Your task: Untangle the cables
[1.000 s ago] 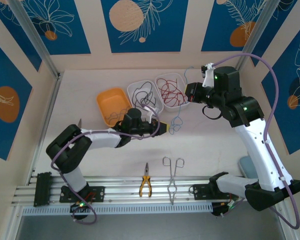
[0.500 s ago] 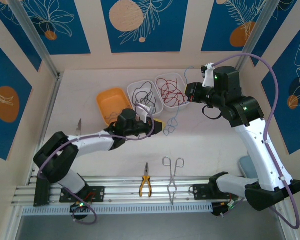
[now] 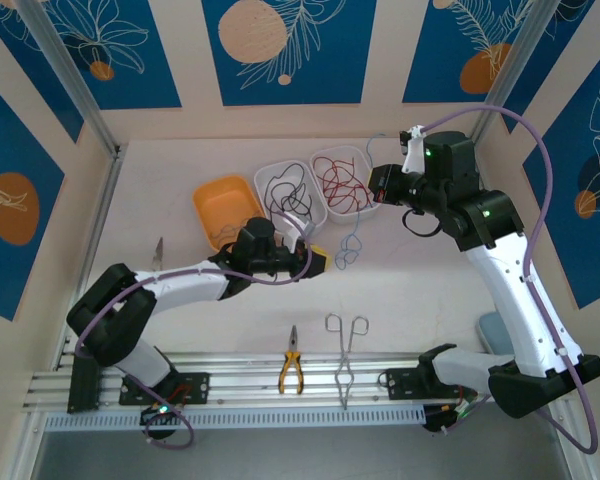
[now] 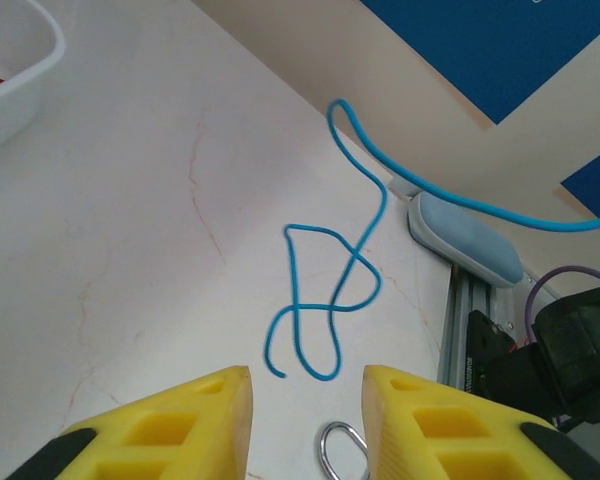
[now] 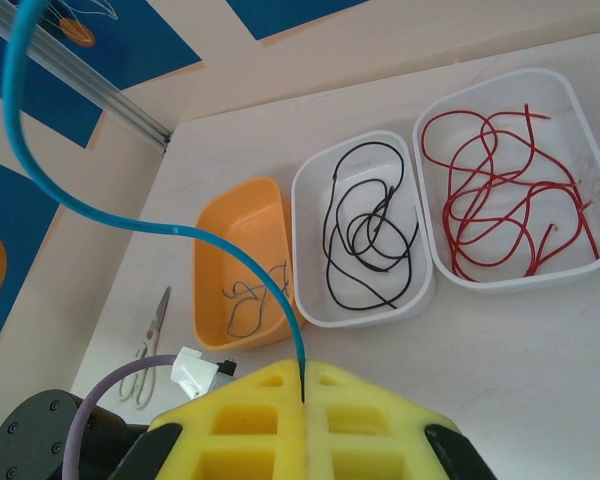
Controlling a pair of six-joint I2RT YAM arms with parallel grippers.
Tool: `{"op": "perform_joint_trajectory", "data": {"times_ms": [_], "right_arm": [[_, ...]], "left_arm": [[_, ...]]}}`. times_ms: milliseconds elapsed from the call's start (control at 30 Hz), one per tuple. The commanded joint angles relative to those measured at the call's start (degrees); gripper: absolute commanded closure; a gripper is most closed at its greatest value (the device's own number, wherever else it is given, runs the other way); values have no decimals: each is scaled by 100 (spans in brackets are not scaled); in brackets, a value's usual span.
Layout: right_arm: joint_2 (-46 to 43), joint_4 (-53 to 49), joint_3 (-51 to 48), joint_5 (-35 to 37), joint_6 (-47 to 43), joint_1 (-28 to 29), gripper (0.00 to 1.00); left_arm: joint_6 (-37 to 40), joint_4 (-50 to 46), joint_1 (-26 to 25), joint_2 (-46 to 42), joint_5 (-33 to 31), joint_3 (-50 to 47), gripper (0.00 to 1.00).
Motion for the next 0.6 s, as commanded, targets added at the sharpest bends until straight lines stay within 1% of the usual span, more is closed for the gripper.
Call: {"op": "perform_joint_trajectory", "data": {"times_ms": [0, 367, 400, 467, 500, 567], "right_arm": [[19, 71, 161, -96, -101, 36, 100], [21, 115, 170, -192, -75, 52, 100], [19, 122, 161, -201, -71, 63, 100], [20, 146, 135, -201, -61, 70, 100], [13, 151, 126, -202, -57, 70, 100], [11, 163, 116, -192, -53, 79, 100]], "left_arm": [[63, 152, -38, 69, 331, 162, 63], [110, -27, -35, 322, 198, 347, 64], [94, -26, -34, 349, 197, 369, 66], [69, 7, -38, 401, 195, 405, 75], [52, 46, -38, 425, 199, 428, 78], [-29, 155, -34, 491, 220, 455, 78]]}}
